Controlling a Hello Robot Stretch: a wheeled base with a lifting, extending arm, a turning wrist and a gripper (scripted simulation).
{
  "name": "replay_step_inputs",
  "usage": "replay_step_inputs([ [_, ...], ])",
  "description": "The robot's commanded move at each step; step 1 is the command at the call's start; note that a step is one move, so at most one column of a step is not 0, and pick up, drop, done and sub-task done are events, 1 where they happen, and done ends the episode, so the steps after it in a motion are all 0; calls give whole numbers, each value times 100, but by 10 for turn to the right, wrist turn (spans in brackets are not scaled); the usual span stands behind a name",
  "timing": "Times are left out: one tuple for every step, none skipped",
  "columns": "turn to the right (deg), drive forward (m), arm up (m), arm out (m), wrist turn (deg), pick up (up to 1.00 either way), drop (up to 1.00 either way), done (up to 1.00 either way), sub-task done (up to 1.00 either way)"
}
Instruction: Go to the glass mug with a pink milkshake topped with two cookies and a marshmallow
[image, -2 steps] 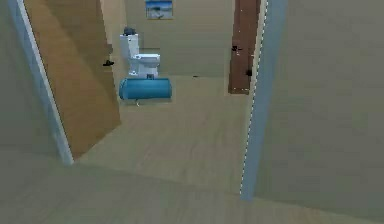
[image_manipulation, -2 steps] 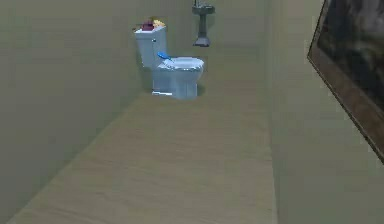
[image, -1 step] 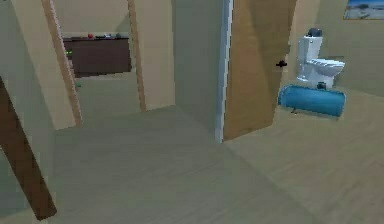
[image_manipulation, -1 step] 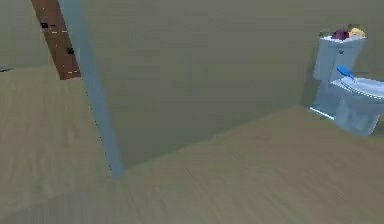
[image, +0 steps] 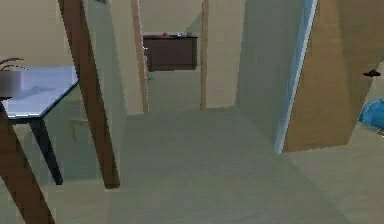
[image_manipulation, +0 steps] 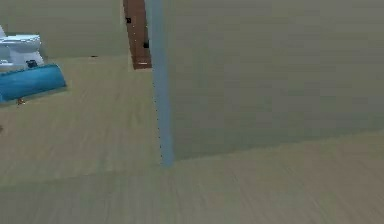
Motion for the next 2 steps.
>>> replay_step_inputs([
  [0,100,0,0,0,0,0,0,0],
  [0,100,0,0,0,0,0,0,0],
])
